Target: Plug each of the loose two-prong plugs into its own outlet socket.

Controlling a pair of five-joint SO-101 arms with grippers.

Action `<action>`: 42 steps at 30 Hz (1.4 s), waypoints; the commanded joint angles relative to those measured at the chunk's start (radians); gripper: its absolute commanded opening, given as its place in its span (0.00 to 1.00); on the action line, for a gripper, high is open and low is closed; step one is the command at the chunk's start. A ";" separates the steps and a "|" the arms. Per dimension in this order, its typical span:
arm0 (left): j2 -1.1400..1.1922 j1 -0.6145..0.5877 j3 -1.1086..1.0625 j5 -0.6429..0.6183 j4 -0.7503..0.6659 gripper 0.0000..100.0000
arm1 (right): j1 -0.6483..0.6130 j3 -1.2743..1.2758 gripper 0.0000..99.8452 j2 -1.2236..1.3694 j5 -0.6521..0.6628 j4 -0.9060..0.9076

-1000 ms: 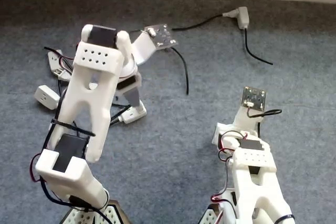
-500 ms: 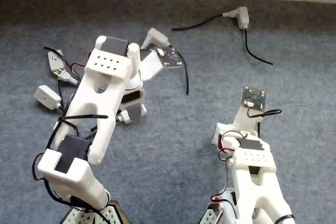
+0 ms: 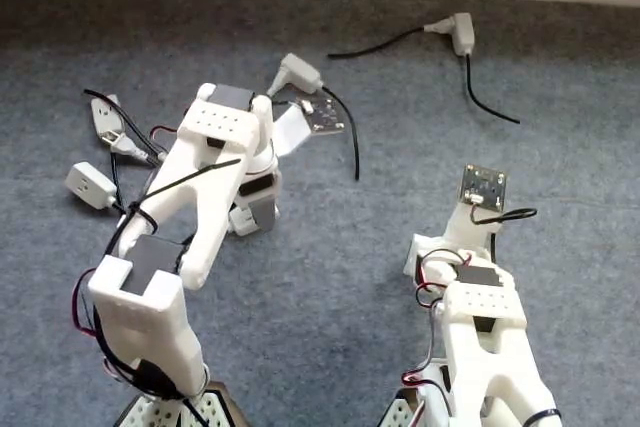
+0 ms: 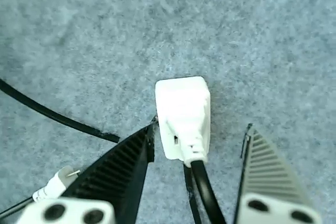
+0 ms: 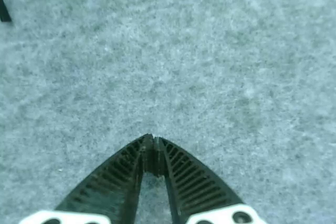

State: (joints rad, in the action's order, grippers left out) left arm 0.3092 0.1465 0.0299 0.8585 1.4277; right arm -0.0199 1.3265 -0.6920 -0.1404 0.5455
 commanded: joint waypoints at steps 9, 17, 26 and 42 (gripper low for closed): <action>-0.005 -0.065 -0.151 0.063 -0.129 0.26 | -0.004 -0.004 0.01 -0.012 0.002 -0.013; -0.005 -0.059 -0.225 0.061 -0.239 0.26 | -0.004 -0.004 0.01 -0.012 0.002 -0.013; -0.018 -0.059 -0.205 0.063 -0.245 0.07 | -0.004 -0.004 0.01 -0.012 0.002 -0.013; -0.005 0.005 0.624 -0.035 -0.054 0.04 | -0.004 -0.004 0.01 -0.012 0.002 -0.013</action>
State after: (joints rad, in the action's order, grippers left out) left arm 0.3122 0.1143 0.4641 0.8585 1.4062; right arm -0.0199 1.3265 -0.6920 -0.1404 0.5455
